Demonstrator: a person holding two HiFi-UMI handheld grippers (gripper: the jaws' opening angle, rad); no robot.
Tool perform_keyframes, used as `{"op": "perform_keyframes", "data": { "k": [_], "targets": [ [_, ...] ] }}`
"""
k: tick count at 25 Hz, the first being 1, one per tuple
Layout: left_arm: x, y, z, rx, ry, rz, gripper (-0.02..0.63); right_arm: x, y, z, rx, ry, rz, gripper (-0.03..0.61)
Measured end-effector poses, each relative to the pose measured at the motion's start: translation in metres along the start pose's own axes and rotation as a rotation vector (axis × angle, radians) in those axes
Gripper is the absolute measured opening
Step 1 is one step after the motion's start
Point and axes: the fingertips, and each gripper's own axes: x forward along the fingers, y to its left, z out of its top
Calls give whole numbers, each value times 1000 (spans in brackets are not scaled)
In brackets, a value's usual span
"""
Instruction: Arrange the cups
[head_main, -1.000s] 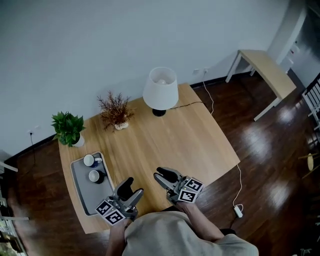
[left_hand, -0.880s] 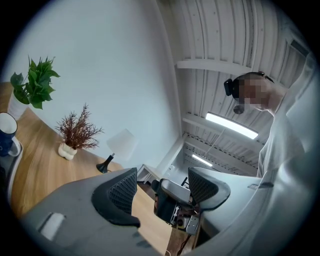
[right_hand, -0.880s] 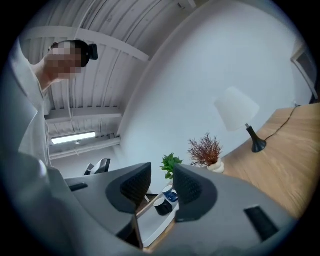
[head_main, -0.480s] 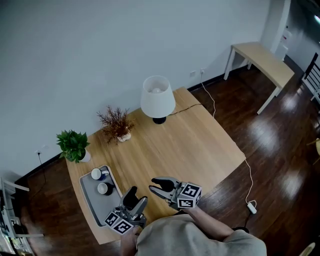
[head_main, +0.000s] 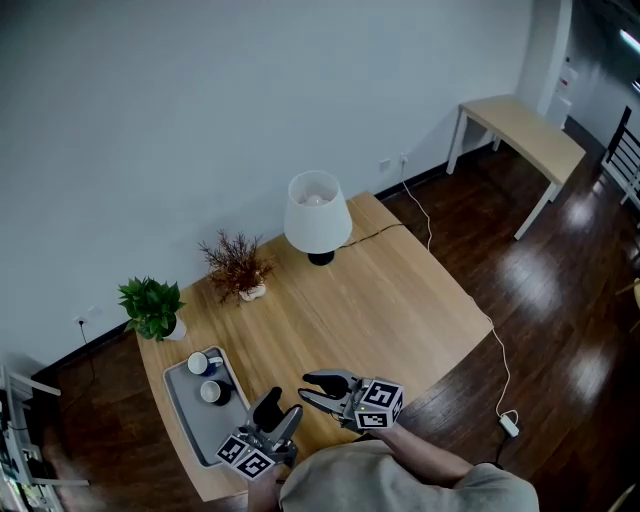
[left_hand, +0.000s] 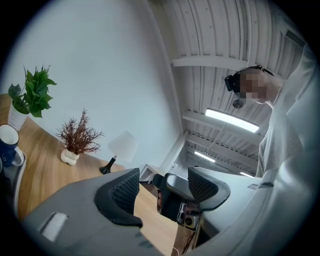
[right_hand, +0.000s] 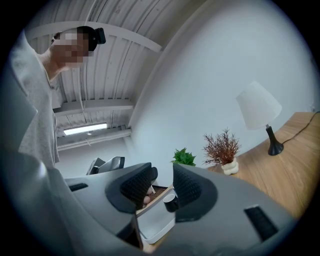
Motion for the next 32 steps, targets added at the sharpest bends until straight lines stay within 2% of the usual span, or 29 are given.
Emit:
{"op": "perform_keyframes", "data": {
  "k": [5, 19, 32],
  "targets": [
    [-1, -3, -2, 6, 5, -10, 305, -4, -2, 4, -29, 2, -16, 133],
    [-1, -1, -5, -13, 9, -19, 305, -37, -33, 31, -92, -45, -143, 132],
    [-1, -3, -8, -16, 16, -17, 305, -38, -28, 34, -114, -50, -139, 112]
  ]
}}
